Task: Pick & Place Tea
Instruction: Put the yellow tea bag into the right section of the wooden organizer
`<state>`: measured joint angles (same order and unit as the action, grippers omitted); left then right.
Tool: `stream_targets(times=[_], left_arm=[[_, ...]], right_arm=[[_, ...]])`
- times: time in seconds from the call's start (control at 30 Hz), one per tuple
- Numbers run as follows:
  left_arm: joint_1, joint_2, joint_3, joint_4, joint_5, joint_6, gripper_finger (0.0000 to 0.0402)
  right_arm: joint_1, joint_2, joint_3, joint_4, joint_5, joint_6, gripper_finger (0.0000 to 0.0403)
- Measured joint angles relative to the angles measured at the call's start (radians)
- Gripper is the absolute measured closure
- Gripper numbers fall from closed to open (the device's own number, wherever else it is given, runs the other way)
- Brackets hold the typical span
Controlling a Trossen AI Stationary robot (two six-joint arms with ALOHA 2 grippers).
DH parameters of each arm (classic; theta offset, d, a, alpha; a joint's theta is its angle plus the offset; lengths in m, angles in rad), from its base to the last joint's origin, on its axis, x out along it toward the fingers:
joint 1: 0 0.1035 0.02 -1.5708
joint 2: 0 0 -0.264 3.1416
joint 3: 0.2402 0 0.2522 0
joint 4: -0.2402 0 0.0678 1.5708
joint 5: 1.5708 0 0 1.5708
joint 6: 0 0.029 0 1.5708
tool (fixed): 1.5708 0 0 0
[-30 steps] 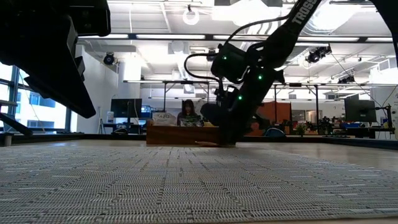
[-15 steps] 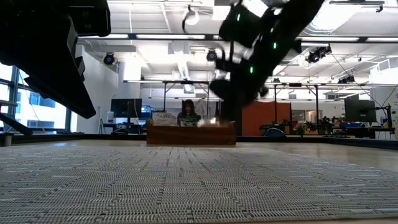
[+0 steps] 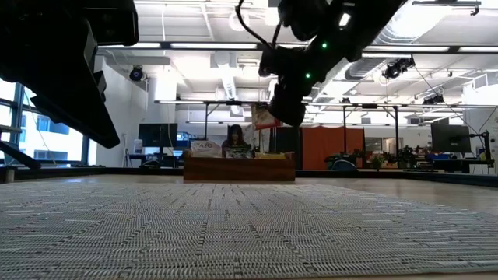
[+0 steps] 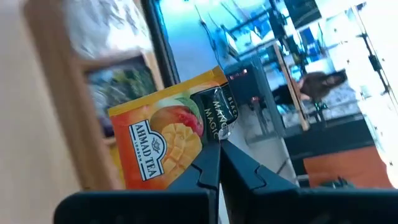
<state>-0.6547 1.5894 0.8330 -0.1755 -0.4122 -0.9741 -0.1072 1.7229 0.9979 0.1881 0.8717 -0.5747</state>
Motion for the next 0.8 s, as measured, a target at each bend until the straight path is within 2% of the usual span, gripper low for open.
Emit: stream_targets(times=[0.13,0.3,0.6,0.8], left_arm=[[0.000,0.000,0.000,-0.002,-0.002,0.000,0.0286],[0.000,0.000,0.000,-0.006,-0.002,0.000,0.0286],[0.000,0.000,0.000,-0.007,-0.002,0.000,0.0286],[0.000,0.000,0.000,-0.006,-0.001,0.000,0.0286]], right_arm=[[-0.063,0.000,0.000,-0.009,-0.010,-0.001,0.0401],[-0.096,0.036,0.001,0.050,-0.098,-0.022,0.0402],[-0.097,0.145,0.001,0.084,0.045,-0.140,0.0402],[-0.098,0.145,0.001,0.101,-0.039,-0.141,0.0402]])
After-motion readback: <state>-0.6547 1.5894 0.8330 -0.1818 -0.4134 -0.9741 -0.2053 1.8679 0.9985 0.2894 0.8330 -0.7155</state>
